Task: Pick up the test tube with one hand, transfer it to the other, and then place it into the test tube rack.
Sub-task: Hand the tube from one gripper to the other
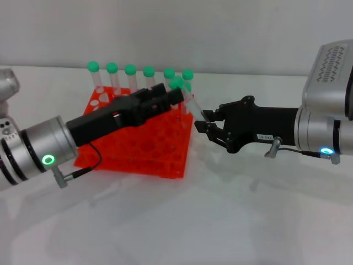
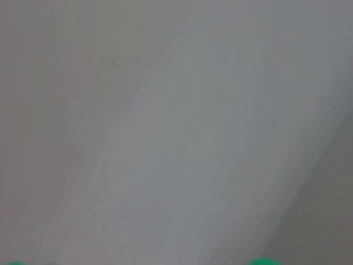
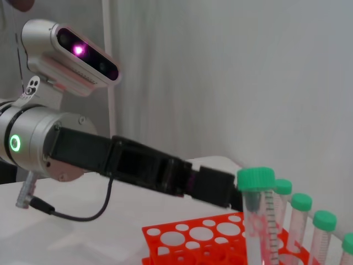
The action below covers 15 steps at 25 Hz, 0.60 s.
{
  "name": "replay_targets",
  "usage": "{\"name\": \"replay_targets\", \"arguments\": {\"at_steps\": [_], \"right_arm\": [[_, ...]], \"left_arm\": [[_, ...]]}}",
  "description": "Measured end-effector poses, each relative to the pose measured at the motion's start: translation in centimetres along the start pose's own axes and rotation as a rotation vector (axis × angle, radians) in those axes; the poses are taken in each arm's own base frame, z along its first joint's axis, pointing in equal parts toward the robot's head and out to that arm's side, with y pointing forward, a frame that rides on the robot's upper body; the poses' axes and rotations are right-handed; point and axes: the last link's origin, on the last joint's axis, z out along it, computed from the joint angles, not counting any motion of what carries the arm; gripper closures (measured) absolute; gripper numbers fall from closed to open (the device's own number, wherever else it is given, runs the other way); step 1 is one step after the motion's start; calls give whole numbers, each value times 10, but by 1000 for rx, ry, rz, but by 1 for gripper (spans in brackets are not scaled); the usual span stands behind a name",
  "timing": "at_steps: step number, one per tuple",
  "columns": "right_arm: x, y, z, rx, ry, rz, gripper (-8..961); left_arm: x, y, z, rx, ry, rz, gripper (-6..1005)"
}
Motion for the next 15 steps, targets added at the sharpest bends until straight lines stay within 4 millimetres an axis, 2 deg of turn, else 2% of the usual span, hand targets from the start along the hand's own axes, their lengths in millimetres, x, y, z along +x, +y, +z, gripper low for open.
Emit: {"name": "replay_targets", "arguments": {"at_steps": [15], "right_arm": [[-1, 1, 2, -6, 1, -2, 753]], "left_arm": [[-6, -1, 18, 19, -59, 31, 212]]}}
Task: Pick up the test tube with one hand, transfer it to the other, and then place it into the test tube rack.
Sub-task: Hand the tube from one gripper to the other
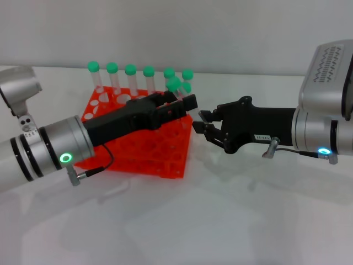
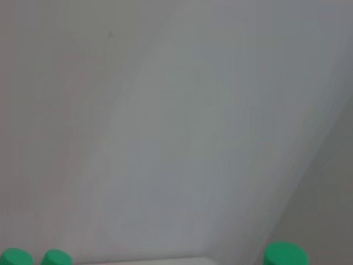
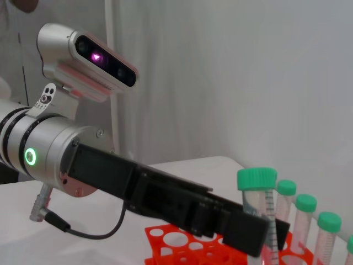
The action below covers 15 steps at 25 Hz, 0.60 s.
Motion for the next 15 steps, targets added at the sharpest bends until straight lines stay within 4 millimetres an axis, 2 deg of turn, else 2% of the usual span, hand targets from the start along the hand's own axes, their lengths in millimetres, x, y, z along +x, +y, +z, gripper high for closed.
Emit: {"name": "replay_targets", "arguments": {"at_steps": [11, 15], "right_arm": [[2, -1, 1, 15, 5, -3, 753], [3, -2, 1, 21, 7, -7, 753]], "left_arm": [[0, 3, 7, -12, -9, 11, 351], [-2, 5, 9, -17, -9, 7, 522]]}}
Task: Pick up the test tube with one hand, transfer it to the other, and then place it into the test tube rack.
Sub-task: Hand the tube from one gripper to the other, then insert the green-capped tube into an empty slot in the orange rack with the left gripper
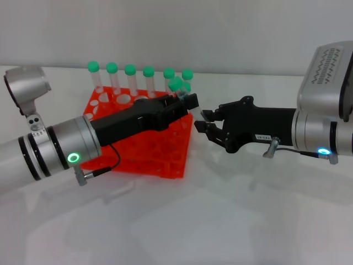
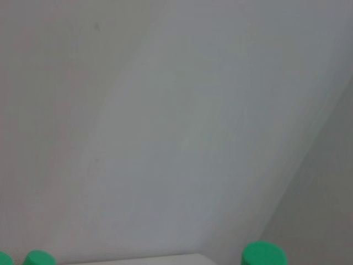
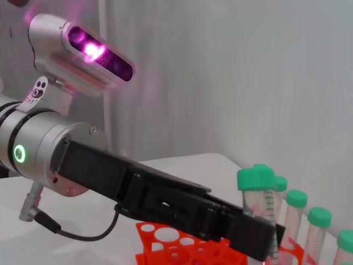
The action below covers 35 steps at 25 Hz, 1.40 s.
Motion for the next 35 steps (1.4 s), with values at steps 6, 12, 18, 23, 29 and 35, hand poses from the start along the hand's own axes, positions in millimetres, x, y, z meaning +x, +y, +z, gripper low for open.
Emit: {"name": "replay_targets", "arguments": {"at_steps": [6, 12, 18, 23, 29, 35], "right_arm": [[3, -1, 0, 7, 12, -3, 749], [16, -9, 1, 29, 47, 34, 729], [34, -24, -3, 101, 78, 98, 710], [52, -42, -19, 172, 86, 185, 523], [69, -44, -34, 212, 94, 237, 280], [79, -40, -37, 205, 108, 263, 86]], "left_arm": [[-1, 0, 0, 0, -1, 2, 752], [0, 0, 0, 1, 4, 4, 792], [-1, -2, -4, 16, 15, 9, 793], [0, -3, -11, 37, 28, 59, 792], [0, -9, -43, 140, 102, 136, 790], [-1, -17, -70, 259, 138, 197, 789]]}}
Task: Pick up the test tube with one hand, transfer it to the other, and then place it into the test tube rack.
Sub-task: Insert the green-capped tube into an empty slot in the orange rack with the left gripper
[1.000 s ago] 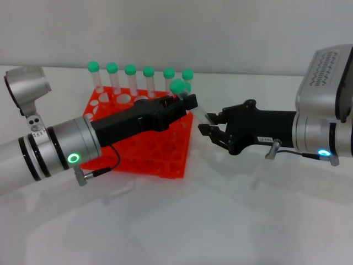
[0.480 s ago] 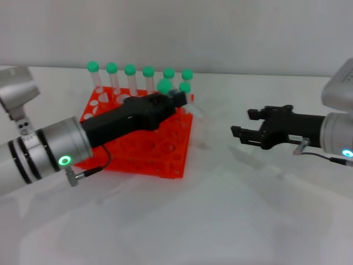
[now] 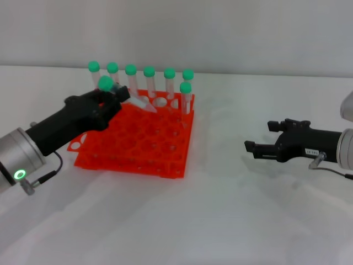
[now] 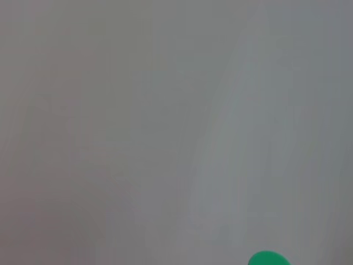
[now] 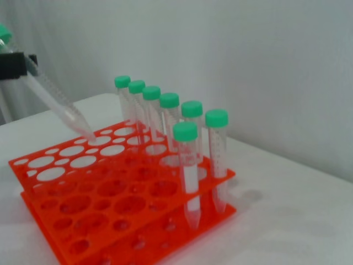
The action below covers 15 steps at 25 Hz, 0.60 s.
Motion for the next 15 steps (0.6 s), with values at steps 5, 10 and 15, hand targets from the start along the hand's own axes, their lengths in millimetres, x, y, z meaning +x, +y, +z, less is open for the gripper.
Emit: {"name": "replay_targets", "arguments": {"at_steps": [5, 10, 15], "right_arm": [[11, 3, 2, -27, 31, 26, 92], [16, 5, 1, -41, 41, 39, 95], [20, 7, -1, -51, 45, 52, 97]], "left_arm": [[4, -4, -2, 25, 18, 75, 787], [8, -13, 4, 83, 8, 126, 786], [14, -23, 17, 138, -12, 91, 785]]}}
